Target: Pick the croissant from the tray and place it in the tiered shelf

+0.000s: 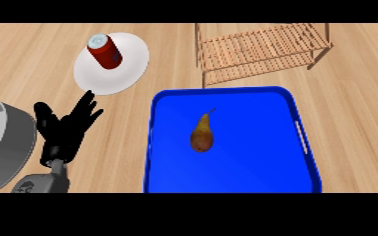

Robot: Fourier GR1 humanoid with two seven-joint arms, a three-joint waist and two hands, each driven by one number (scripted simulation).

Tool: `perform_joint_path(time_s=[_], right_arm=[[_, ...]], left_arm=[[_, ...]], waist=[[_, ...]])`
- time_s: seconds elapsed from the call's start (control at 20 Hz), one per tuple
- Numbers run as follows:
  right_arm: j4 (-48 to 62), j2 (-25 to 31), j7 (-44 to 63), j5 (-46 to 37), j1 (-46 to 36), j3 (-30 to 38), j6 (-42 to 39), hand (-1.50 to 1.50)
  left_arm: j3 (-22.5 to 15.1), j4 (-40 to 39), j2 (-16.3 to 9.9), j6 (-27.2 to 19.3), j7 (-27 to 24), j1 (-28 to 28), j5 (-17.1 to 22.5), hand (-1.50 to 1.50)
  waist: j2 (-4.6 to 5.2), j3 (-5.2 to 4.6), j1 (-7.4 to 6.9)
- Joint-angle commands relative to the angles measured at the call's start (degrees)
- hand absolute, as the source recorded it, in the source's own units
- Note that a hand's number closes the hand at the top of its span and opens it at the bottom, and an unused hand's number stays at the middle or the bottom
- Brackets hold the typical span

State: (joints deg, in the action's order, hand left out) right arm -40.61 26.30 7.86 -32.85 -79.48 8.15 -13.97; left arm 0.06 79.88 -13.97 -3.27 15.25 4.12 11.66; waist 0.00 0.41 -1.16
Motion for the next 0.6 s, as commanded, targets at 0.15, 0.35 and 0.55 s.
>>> perform_joint_path(time_s=[0.15, 0.35, 0.55], right_arm=[[2.5, -0.4, 5.6, 6.2, -3.3, 8.4, 3.6, -1.50], [4.6, -1.5, 4.2, 10.5, -2.6, 13.2, 6.7, -1.50], [5.5, -1.5, 5.6, 15.2, -4.2, 17.5, 6.6, -1.50]], left_arm=[[0.7, -4.6, -0.6, 1.1, -0.1, -0.8, -0.7, 0.00], [0.6, -2.6, -0.2, 1.0, 1.5, -0.7, -0.1, 0.00], [-0.7, -2.5, 1.9, 0.4, 0.7, -1.4, -0.8, 0.00]], waist=[[0.17, -0.45, 0.59], [0.29, -0.41, 0.14], [0.27, -0.42, 0.17]])
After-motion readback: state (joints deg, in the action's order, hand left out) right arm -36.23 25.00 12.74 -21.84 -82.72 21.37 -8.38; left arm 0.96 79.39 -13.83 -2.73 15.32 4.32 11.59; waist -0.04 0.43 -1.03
